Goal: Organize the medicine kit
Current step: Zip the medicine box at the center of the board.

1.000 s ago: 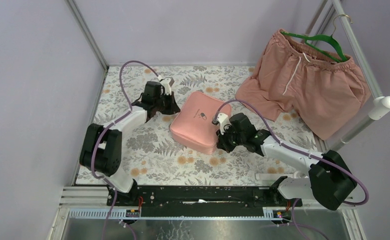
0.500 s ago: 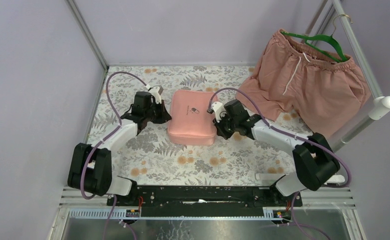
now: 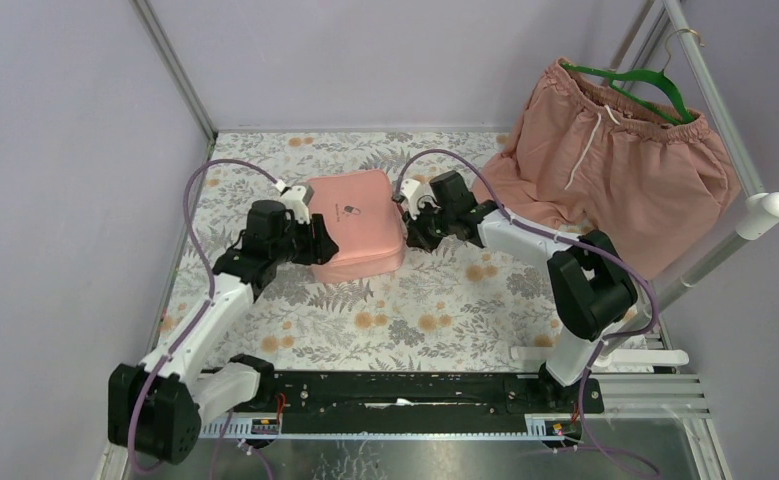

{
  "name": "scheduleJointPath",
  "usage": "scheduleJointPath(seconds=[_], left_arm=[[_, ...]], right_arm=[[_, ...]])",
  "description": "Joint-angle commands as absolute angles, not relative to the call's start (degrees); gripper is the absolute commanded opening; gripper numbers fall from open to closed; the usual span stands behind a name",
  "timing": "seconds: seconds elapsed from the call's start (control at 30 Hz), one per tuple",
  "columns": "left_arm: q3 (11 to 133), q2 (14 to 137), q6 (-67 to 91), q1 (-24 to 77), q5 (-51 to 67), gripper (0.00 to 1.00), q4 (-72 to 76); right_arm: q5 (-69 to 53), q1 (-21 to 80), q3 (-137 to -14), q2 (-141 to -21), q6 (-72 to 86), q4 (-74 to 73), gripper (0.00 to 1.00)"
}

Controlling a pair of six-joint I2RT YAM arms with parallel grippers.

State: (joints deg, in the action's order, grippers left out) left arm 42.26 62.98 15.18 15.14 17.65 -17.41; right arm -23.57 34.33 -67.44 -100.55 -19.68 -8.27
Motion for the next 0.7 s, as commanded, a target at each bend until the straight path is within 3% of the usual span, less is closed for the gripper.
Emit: scheduleJointPath(seconds=[0.0,0.2,0.4,0.67], left_arm=[[39.5,56.5,9.4,16.0,14.1,0.61,-14.8],[36.9,52.5,-7.0,27.0,8.9,0.76,-6.9],[37.3,56.3,-22.2,37.3,7.4,0.77,-6.5],[39.3,66.4,-28.1,41.3,3.0,0.76,-4.2]], right_arm=[[-29.4,31.2,-65.1,-96.3,-19.1,-3.0,0.0],[-31.2,30.7,-64.5,-96.5,-19.1,-4.7,0.0],[-32.1,30.7,-63.5,-96.8,-17.0,-3.1,0.0],[-32.6,30.7,-62.4,-96.7,-16.2,-2.6,0.0]])
